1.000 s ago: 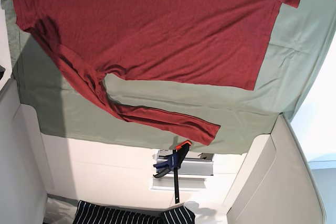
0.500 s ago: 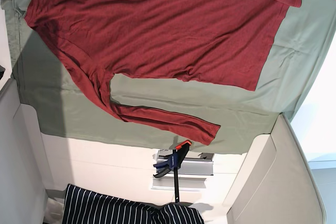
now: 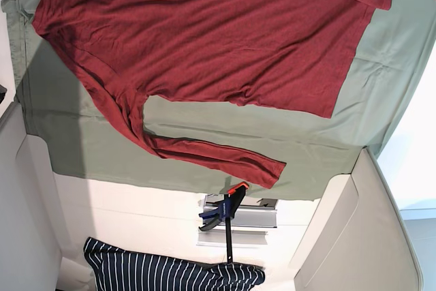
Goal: Fold the T-shirt properly
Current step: 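Open both grippers and lift them off the shirt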
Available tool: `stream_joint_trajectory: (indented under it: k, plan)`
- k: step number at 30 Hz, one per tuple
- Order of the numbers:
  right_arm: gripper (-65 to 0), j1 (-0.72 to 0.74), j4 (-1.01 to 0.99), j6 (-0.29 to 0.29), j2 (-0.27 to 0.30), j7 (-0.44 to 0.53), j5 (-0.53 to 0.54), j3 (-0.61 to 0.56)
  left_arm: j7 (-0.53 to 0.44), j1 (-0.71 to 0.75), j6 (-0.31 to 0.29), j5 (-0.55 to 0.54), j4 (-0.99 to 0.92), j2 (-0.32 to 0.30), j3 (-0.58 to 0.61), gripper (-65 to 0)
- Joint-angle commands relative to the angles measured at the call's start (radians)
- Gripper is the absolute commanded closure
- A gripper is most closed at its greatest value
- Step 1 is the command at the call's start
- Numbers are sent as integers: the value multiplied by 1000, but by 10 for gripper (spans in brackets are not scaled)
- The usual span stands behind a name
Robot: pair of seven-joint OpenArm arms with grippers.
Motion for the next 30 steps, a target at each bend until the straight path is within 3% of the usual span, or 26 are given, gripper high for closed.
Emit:
stream_joint_trajectory:
  k: [1, 9, 13, 15, 19, 21, 24, 28, 30]
  plan:
    - [-278, 8, 10, -11, 22, -7, -11, 11, 18, 11, -4, 18, 9, -19, -8, -222]
    - [-277, 8, 10, -17, 22, -7, -15, 11, 148, 83, -1, 103, 9, -19, -9, -222]
    - [-276, 8, 10, -56, 22, -7, -59, 11, 217, 120, 43, 174, 15, -20, -9, -222]
    - [-276, 10, 10, -129, 21, -7, -131, 11, 268, 134, 69, 223, 36, -20, -14, -222]
    - [-276, 38, 10, -386, -2, -7, -304, 26, 284, 136, 81, 239, 138, -19, -70, -222]
    - [-276, 66, 10, -451, -29, -7, -336, 53, 265, 135, 85, 237, 222, -19, -130, -221]
    - [-276, 133, 10, -483, -106, -5, -311, 119, 172, 135, 104, 179, 359, -19, -266, -221]
    - [-276, 238, -16, -478, -251, 44, -167, 212, -1, 103, 102, -44, 452, -19, -471, -221]
    - [-276, 286, -67, -457, -326, 66, -104, 246, -55, 54, 74, -180, 449, -19, -548, -221]
